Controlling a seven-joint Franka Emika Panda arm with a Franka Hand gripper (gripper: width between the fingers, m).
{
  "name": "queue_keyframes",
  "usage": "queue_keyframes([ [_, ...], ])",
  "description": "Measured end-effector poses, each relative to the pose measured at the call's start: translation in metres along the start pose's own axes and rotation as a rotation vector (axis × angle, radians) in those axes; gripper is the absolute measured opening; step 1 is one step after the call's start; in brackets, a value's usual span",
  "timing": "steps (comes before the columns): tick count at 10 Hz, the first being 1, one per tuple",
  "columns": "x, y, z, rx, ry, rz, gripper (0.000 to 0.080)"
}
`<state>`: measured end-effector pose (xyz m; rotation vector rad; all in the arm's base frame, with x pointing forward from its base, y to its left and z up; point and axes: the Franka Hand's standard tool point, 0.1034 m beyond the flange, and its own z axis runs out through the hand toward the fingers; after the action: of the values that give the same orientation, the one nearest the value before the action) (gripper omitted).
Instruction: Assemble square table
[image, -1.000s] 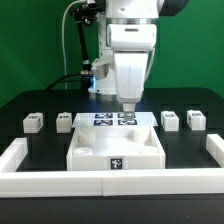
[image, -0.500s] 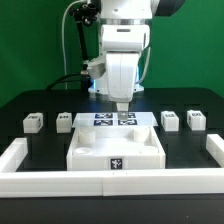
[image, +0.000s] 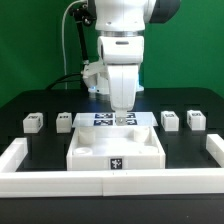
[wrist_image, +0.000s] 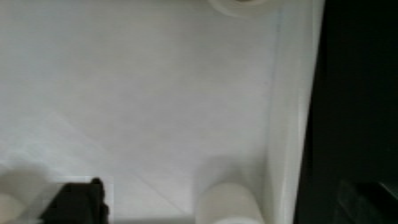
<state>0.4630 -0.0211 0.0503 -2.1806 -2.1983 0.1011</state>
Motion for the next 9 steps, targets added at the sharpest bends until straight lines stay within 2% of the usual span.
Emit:
queue_keyframes([
  [2, 0.000, -0.007, 0.021, 0.015, 0.010, 0.008, 0.0650],
  [5, 0.001, -0.016, 0.039, 0.044, 0.016, 0.027, 0.0650],
  [7, 0.000, -0.016, 0.039, 0.043, 0.016, 0.034, 0.0650],
  [8, 0.000, -0.016, 0.039, 0.044, 0.016, 0.034, 0.0542],
  [9, 0.000, -0.016, 0.039, 0.044, 0.016, 0.034, 0.0542],
])
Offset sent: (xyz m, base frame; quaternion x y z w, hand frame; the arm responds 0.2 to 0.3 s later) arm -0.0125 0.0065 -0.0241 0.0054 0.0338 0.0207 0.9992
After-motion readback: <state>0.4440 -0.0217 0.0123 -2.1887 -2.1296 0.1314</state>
